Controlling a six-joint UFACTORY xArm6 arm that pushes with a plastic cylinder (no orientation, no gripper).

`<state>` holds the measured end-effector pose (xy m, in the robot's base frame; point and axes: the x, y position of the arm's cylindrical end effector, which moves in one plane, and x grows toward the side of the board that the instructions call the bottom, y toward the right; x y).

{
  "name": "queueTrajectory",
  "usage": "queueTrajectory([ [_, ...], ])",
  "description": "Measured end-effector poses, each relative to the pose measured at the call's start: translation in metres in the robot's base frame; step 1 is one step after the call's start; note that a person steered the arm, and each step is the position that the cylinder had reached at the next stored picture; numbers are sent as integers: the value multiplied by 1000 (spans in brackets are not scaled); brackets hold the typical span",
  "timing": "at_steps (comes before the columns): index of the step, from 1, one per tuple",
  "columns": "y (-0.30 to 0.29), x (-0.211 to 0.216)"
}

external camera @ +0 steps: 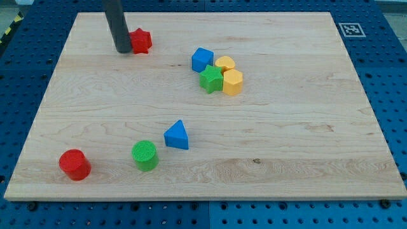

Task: Move the red star diagonally to the blue cube

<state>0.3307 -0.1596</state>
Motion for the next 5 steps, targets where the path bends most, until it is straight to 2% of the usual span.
queueTrajectory([
  [1, 41, 8],
  [2, 59, -21],
  [3, 35, -54],
  [4, 28, -56],
  [5, 60, -27],
])
